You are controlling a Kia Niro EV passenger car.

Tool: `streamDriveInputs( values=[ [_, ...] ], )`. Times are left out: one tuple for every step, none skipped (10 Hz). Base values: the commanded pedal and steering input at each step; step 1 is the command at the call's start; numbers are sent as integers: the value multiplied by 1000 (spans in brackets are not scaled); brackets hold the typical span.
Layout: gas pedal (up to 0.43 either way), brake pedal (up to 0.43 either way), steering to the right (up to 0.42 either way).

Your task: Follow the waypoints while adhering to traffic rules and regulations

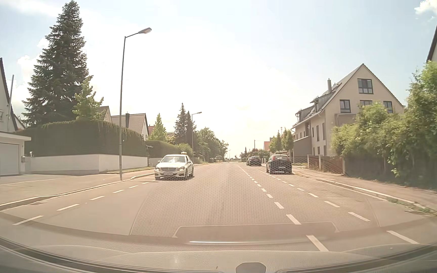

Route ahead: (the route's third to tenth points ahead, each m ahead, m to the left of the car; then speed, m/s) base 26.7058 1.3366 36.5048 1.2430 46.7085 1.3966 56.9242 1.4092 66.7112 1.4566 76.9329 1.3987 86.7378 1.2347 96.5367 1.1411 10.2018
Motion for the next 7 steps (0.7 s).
streamDriveInputs(
  values=[
    [228, 0, -3],
    [228, 0, -3],
    [228, 0, -3],
    [228, 0, -3],
    [240, 0, -3],
    [240, 0, -3],
    [240, 0, -3]
  ],
)
